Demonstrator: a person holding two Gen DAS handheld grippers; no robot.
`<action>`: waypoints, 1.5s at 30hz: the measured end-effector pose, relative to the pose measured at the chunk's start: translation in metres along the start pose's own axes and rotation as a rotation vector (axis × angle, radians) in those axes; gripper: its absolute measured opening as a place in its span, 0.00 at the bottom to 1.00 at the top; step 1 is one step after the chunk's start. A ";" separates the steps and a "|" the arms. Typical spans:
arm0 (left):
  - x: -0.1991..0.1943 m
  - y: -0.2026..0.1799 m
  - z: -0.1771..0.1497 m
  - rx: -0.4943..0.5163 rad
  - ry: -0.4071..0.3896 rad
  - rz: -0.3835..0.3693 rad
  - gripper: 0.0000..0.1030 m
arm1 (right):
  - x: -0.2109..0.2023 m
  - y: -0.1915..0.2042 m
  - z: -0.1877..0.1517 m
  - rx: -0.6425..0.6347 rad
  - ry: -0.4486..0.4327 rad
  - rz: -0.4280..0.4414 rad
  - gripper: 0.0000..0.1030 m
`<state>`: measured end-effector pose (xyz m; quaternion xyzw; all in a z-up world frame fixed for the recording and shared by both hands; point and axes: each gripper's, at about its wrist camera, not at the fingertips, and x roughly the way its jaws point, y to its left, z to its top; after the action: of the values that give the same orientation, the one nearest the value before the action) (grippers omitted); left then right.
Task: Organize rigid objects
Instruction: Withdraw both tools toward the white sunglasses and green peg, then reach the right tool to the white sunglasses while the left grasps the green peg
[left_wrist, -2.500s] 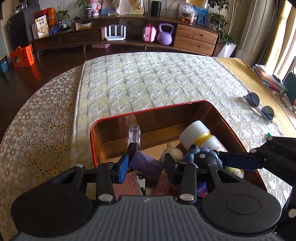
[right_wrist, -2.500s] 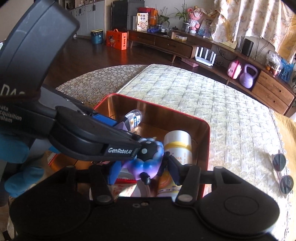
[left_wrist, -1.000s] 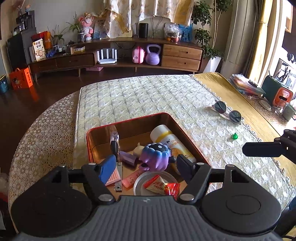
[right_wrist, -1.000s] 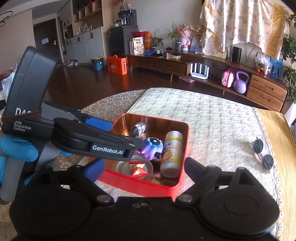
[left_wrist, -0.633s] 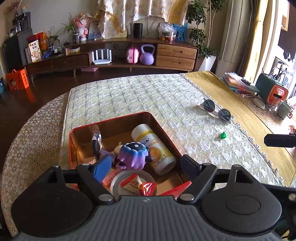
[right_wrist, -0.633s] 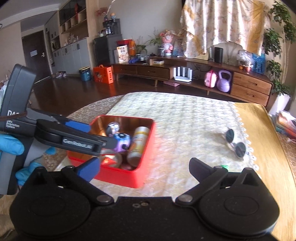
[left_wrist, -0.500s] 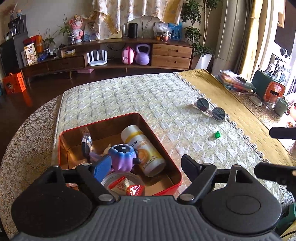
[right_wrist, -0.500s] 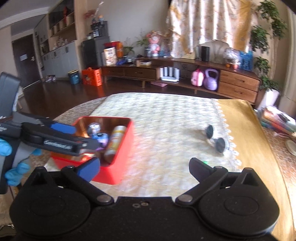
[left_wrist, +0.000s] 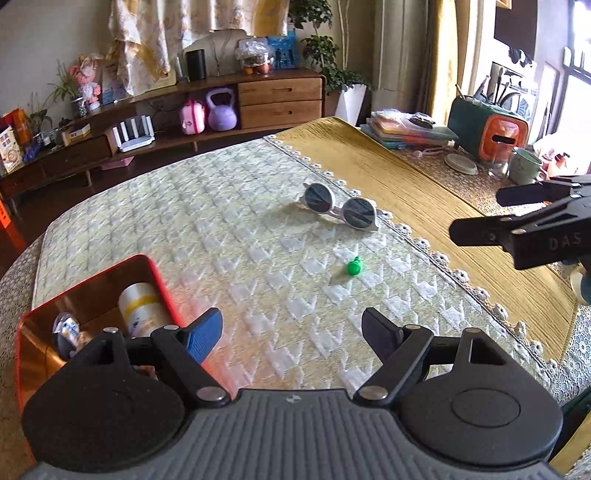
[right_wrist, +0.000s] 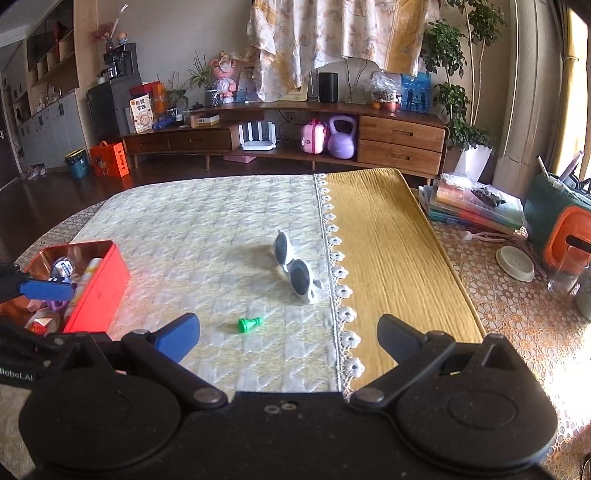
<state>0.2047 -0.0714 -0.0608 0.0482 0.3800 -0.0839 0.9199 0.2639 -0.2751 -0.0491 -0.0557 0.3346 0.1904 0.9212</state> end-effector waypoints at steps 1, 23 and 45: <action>0.005 -0.006 0.002 0.009 0.003 -0.004 0.80 | 0.005 -0.004 0.001 0.002 0.003 -0.004 1.00; 0.117 -0.044 0.027 -0.053 0.045 -0.002 0.80 | 0.119 -0.022 0.019 -0.072 0.025 0.085 0.83; 0.139 -0.053 0.024 0.003 0.003 -0.045 0.36 | 0.155 -0.021 0.014 -0.072 0.069 0.086 0.31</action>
<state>0.3086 -0.1440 -0.1434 0.0410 0.3822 -0.1053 0.9172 0.3896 -0.2426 -0.1375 -0.0811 0.3609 0.2398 0.8976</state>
